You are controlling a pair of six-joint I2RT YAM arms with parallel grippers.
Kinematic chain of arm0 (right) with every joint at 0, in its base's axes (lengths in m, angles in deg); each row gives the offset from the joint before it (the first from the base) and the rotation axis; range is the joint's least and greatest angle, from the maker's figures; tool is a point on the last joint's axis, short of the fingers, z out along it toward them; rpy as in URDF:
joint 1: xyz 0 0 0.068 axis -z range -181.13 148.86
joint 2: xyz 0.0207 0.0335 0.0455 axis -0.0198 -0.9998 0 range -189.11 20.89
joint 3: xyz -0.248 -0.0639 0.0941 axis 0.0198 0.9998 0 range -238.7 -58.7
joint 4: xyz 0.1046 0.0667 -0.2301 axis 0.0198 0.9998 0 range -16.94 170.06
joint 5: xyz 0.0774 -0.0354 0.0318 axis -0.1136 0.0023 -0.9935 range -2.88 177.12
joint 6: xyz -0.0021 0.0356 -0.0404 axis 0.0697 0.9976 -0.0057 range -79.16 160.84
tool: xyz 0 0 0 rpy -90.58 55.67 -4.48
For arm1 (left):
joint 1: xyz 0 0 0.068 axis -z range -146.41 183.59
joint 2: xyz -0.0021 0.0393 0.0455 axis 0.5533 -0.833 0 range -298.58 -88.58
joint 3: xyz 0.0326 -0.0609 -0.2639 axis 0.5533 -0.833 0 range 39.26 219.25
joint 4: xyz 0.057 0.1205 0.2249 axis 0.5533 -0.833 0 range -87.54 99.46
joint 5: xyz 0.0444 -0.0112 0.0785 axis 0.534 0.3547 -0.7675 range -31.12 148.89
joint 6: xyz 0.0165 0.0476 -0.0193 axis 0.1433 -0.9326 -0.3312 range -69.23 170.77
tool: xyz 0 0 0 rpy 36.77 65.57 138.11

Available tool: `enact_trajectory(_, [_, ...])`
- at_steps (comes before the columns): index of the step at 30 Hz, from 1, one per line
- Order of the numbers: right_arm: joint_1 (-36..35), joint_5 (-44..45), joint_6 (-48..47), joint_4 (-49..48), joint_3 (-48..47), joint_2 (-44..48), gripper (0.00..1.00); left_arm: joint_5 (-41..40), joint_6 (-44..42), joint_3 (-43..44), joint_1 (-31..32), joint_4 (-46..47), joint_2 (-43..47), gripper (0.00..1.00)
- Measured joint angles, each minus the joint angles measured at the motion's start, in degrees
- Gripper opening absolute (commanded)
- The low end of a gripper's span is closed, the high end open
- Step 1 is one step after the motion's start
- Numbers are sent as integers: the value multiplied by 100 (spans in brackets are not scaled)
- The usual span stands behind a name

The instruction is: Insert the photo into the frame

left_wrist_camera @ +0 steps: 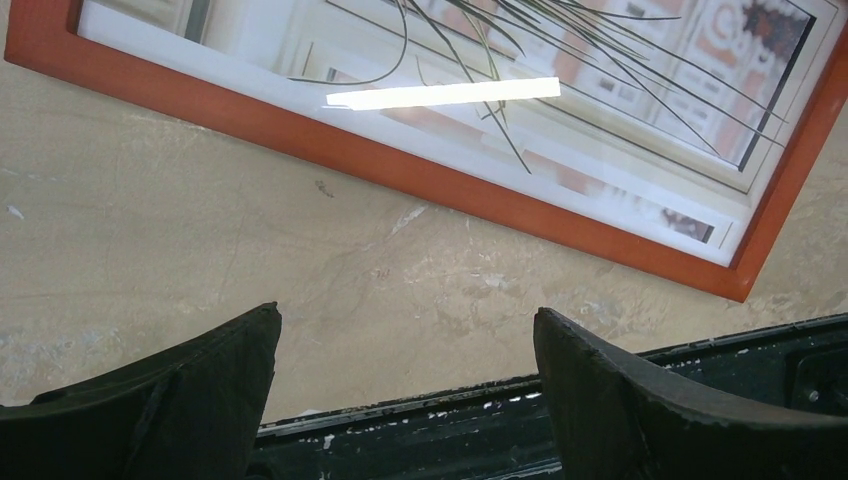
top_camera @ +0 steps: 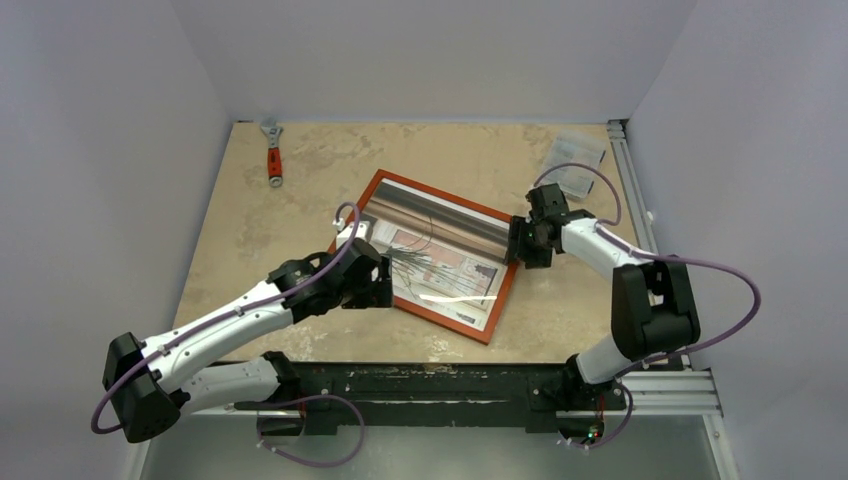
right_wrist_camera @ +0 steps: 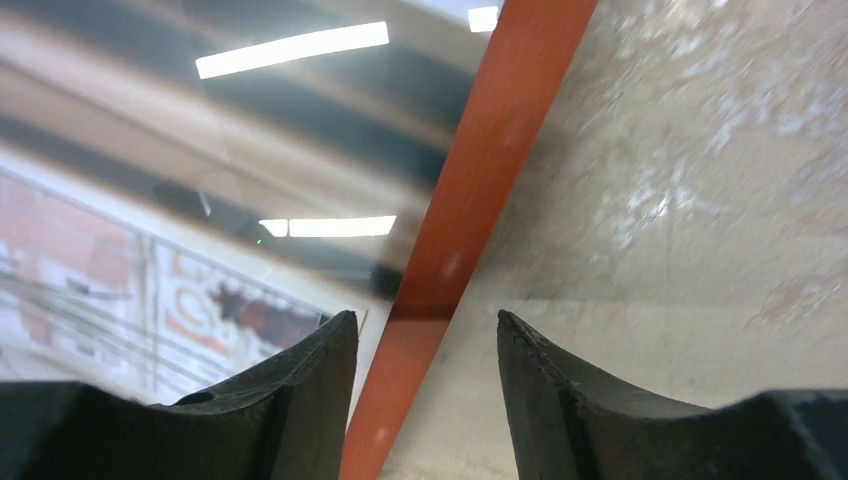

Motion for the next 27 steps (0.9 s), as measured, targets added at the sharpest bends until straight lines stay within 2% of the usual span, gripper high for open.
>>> enact_trajectory(5, [-109,-369,-2,57,380,483,53,63,28,-28,0,109,-33,94])
enact_trajectory(10, [-262,-402,0,94,671,507,50,103,31,-33,0,201,-96,94])
enact_trajectory(14, [-654,-278,17,118,710,463,38,107,31,-85,-2,254,-101,95])
enact_trajectory(17, [-933,-9,48,164,610,391,19,103,31,-116,-9,232,-101,95])
enact_trajectory(21, [-966,153,282,223,444,286,0,70,17,-116,-96,221,-103,96])
enact_trajectory(27, [-949,557,98,282,-127,-164,0,101,-76,-116,-544,219,-103,96])
